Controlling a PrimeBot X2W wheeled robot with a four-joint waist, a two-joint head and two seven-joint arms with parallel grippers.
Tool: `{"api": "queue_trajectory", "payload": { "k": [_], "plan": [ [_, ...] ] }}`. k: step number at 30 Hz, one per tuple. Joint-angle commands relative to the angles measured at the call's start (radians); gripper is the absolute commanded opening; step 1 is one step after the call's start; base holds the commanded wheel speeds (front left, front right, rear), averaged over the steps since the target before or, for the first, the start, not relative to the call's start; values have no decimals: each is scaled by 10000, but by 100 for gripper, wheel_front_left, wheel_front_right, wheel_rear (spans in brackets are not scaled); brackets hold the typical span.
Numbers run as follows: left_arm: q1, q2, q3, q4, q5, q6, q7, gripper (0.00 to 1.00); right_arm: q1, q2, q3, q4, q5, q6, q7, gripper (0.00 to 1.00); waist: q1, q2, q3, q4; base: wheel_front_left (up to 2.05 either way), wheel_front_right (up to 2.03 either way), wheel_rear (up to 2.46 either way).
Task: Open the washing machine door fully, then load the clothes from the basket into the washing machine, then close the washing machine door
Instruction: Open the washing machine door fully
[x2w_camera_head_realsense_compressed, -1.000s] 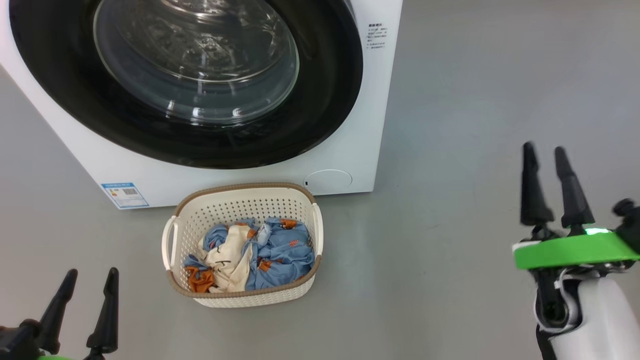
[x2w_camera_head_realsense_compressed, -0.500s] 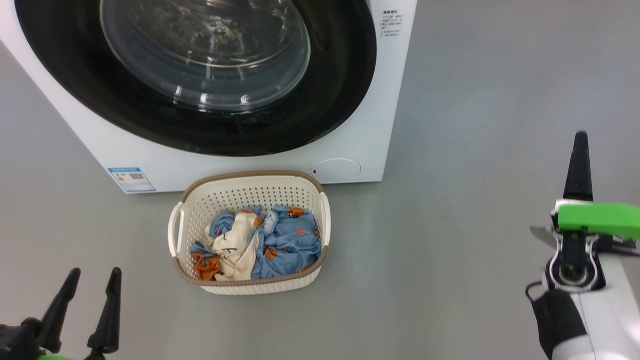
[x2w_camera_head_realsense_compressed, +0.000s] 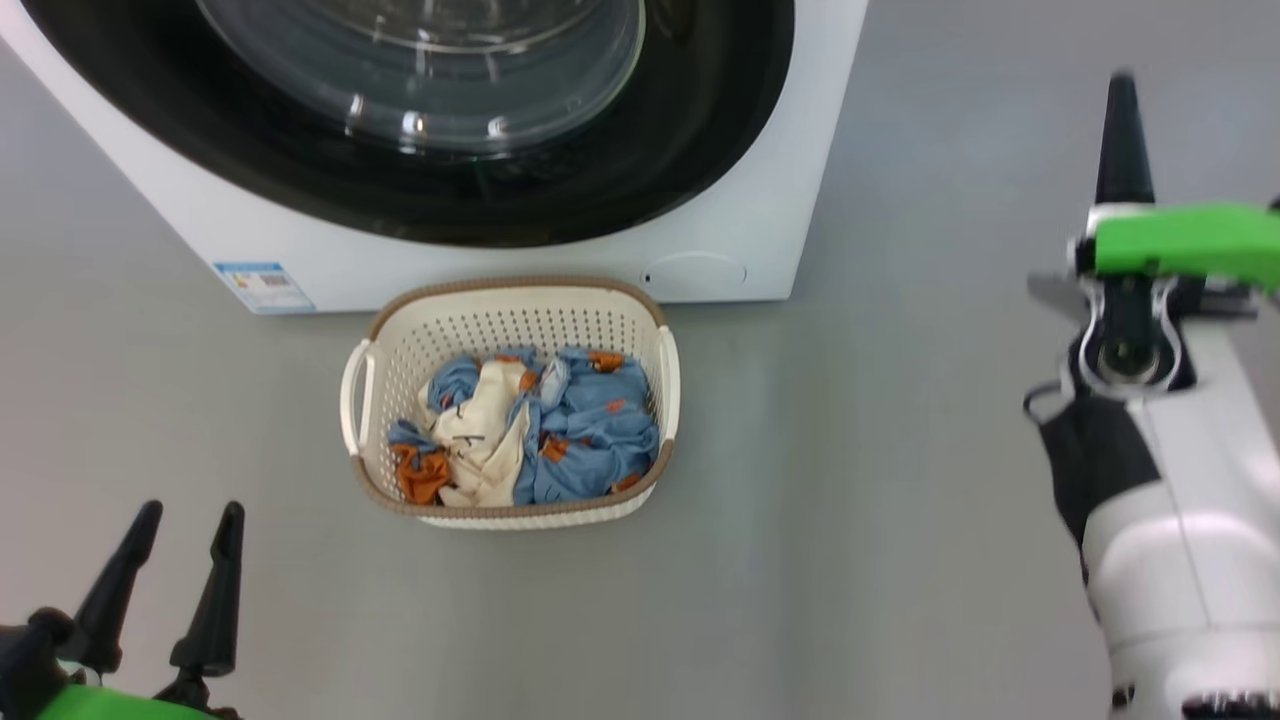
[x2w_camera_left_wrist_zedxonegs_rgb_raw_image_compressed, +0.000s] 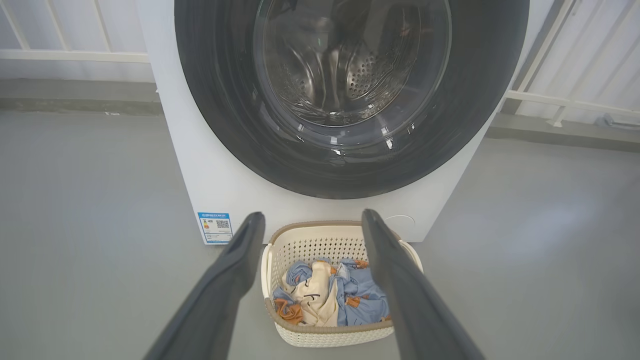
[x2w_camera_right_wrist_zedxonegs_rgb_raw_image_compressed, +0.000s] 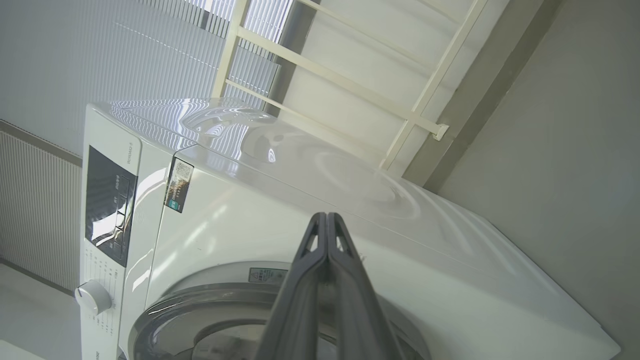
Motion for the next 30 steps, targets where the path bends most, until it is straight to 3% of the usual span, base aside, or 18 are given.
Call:
{"api": "queue_trajectory", "payload": {
  "k": [1,18,30],
  "plan": [
    [-460,412,354,-278,-144,-27,-65,100,-625,118,123,-140,-136,-9,131,0,0,0,419,184,0,0,0],
    [-1041,770,180,-643,-669,-27,-65,100,-4882,118,-581,2068,-972,-9,2842,0,0,0,1711,535,0,0,0],
    [-1443,763,-63,-820,-918,-27,-65,100,-7924,118,-791,5088,-2242,-9,4011,0,0,0,2421,770,0,0,0]
  ]
}}
